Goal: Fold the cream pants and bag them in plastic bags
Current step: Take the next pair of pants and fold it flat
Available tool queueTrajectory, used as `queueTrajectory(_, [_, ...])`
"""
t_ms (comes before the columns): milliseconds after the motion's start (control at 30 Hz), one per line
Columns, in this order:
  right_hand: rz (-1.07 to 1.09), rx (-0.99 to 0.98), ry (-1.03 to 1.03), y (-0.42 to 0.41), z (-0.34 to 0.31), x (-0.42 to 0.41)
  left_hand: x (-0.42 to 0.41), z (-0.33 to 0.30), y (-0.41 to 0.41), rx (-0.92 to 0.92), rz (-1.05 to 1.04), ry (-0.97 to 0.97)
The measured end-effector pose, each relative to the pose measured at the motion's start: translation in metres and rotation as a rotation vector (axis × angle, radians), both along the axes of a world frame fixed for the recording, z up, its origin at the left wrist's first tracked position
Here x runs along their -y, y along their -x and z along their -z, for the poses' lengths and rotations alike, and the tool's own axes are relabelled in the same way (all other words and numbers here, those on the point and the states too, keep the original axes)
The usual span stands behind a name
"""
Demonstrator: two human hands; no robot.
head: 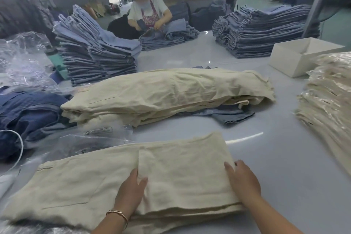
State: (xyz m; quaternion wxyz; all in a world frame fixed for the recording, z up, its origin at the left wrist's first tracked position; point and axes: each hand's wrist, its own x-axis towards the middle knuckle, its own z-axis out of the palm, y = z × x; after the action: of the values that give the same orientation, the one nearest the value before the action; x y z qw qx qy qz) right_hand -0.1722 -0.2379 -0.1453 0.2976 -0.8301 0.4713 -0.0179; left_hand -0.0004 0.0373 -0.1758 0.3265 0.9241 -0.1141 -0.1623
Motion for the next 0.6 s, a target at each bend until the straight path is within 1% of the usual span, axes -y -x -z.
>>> queueTrajectory(67, [-0.036, -0.026, -0.035, -0.005, -0.003, -0.001, 0.002, 0.001, 0.003, 0.041, -0.004, -0.021])
queueTrajectory(133, [-0.057, 0.029, -0.059, -0.008, -0.007, 0.002, 0.007, -0.007, 0.007, 0.104, -0.043, 0.034])
queueTrajectory(167, [-0.067, 0.076, -0.038, -0.008, -0.011, 0.005, 0.01, -0.013, 0.008, 0.15, -0.06, 0.067])
queueTrajectory(300, [-0.064, 0.331, 0.167, 0.004, -0.036, 0.041, 0.041, -0.045, 0.029, 0.321, -0.122, 0.209])
queueTrajectory(400, [-0.031, 0.41, 0.271, 0.021, -0.054, 0.084, 0.078, -0.058, 0.055, 0.37, -0.152, 0.345])
queueTrajectory(467, [0.002, 0.398, 0.334, 0.034, -0.056, 0.114, 0.107, -0.057, 0.072, 0.37, -0.136, 0.393])
queueTrajectory(500, [0.026, 0.358, 0.367, 0.041, -0.054, 0.128, 0.121, -0.053, 0.08, 0.357, -0.12, 0.399])
queueTrajectory(567, [0.076, 0.237, 0.412, 0.051, -0.051, 0.15, 0.146, -0.042, 0.092, 0.31, -0.081, 0.345])
queueTrajectory(600, [0.083, 0.13, 0.429, 0.054, -0.048, 0.157, 0.155, -0.035, 0.095, 0.269, -0.063, 0.29])
